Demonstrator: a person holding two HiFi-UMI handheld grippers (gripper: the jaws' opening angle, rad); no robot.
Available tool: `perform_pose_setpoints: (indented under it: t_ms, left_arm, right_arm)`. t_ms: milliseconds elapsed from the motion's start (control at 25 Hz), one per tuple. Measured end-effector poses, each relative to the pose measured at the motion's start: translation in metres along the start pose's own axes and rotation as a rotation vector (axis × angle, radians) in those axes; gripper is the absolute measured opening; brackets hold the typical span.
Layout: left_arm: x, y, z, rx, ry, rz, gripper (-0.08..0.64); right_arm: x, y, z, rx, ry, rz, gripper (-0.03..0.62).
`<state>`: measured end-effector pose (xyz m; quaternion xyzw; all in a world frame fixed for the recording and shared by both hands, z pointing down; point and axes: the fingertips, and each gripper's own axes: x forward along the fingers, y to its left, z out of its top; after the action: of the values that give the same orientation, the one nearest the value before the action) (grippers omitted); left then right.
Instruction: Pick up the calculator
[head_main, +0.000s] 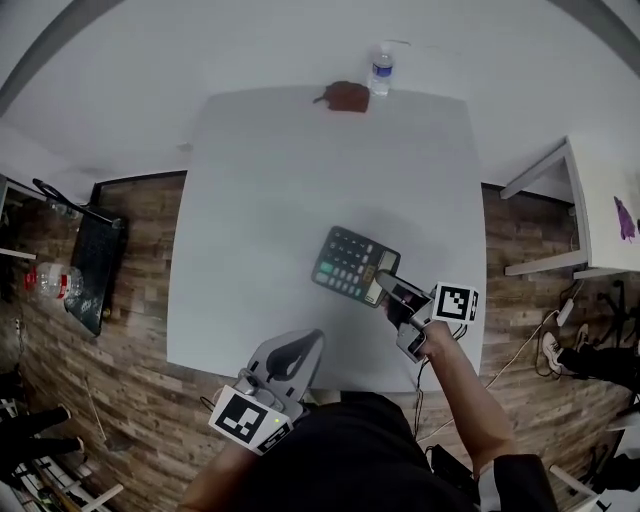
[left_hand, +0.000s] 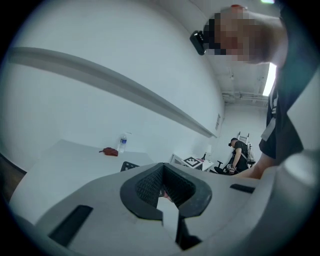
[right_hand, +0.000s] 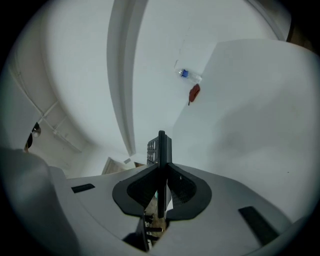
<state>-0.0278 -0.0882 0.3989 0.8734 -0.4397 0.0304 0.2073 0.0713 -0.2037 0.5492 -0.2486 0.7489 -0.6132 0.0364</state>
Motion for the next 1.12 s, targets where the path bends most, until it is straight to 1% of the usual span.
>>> perform_pose_setpoints:
  t_ms: [80,240,360,680,880,1120]
  left_arm:
    - [-0.002,-0.005,0.005,0.014,-0.014,-0.010,0.005]
    - [-0.008,-0.017,0.017,0.050,-0.051,-0.033,0.005]
    - [-0.007,-0.026,0.026,0.073,-0.076,-0.051,0.005]
    - [-0.006,-0.038,0.042,0.114,-0.113,-0.097,0.005]
    - [-0.008,-0.047,0.052,0.137,-0.142,-0.115,0.005]
    - [-0.014,-0.056,0.064,0.176,-0.178,-0.129,0.005]
  right_arm:
    - [-0.007,0.024,0.004,-0.041,-0.023,0.018,0.055]
    - [-0.026,0.067,0.005,-0.090,-0.068,0.040,0.055]
    - [-0.038,0.093,0.009,-0.118,-0.095,0.071,0.055]
    - [-0.057,0.148,0.011,-0.158,-0.153,0.139,0.055]
    - [-0.070,0.175,0.010,-0.192,-0.186,0.162,0.055]
    - [-0.083,0.212,0.005,-0.265,-0.223,0.204,0.055]
